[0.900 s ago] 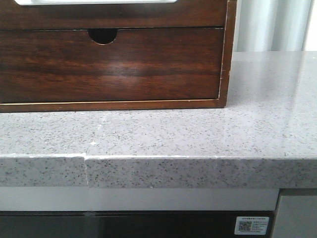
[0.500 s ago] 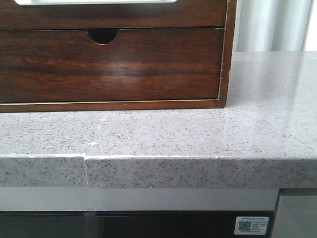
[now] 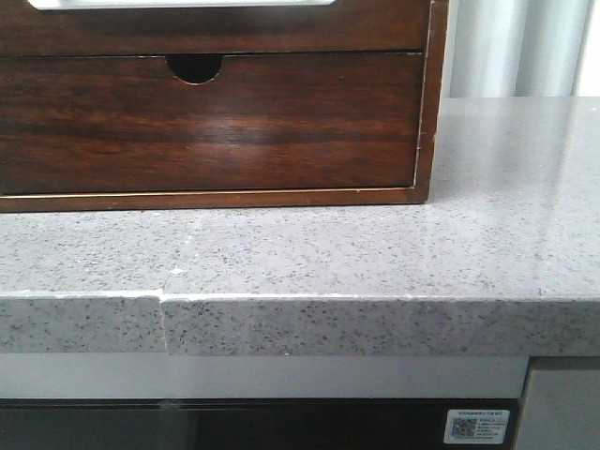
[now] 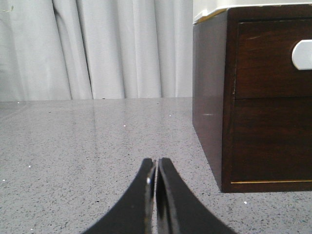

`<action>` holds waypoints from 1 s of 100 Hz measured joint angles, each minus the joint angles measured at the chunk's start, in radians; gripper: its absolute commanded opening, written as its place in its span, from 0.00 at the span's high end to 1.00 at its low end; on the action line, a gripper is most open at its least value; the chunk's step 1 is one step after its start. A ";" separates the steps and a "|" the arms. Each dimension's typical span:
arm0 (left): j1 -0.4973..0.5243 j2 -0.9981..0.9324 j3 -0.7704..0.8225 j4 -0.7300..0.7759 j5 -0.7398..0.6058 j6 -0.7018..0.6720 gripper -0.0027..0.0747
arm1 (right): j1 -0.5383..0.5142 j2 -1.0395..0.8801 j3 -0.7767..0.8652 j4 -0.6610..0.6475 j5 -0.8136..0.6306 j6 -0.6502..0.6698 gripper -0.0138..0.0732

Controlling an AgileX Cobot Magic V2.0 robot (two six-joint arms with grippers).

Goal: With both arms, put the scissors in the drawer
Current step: 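Move the left gripper toward the white handle of the wooden drawer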

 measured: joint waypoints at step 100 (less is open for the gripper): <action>0.000 0.347 -0.524 -0.121 0.421 0.000 0.99 | 0.000 0.430 -0.510 -0.016 0.361 0.000 0.92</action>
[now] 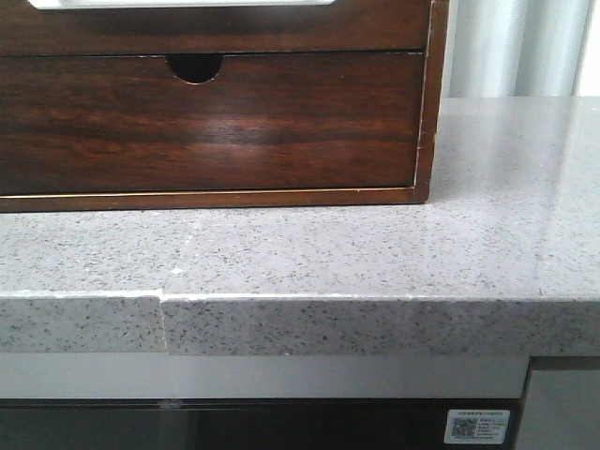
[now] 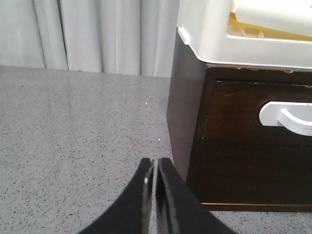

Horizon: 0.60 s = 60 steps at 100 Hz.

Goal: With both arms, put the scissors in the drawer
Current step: 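Move the left gripper toward the white handle of the wooden drawer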

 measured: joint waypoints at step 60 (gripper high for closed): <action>0.000 0.069 -0.013 0.000 0.008 0.000 0.99 | 0.000 0.073 -0.012 -0.010 -0.050 0.000 0.92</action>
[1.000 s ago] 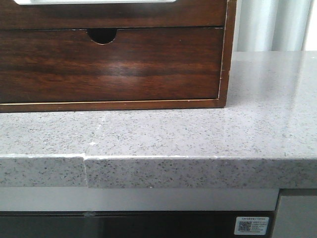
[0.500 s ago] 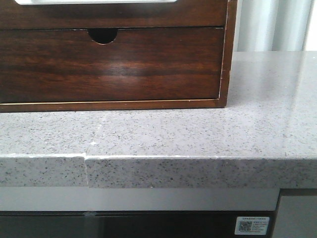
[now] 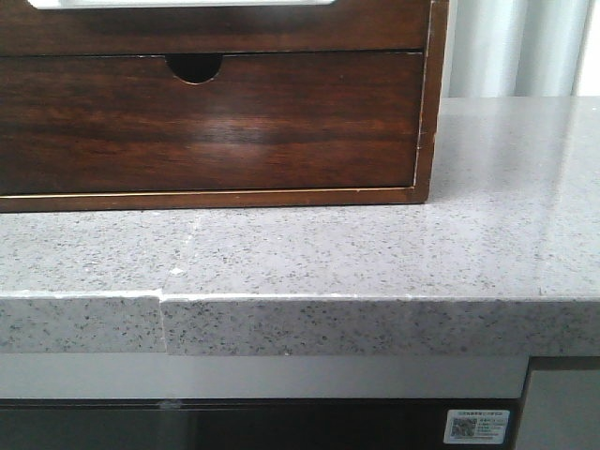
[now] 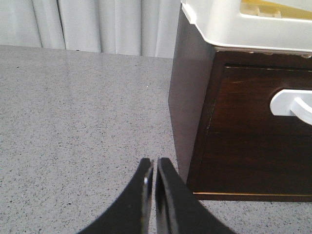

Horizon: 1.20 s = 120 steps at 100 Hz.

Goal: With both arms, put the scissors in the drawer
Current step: 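Move the left gripper toward the white handle of the wooden drawer, then hook the left gripper onto the white drawer handle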

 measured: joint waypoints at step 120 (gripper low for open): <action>0.000 0.015 0.000 -0.376 -0.072 0.002 0.26 | 0.000 0.000 0.000 0.000 -0.058 0.000 0.20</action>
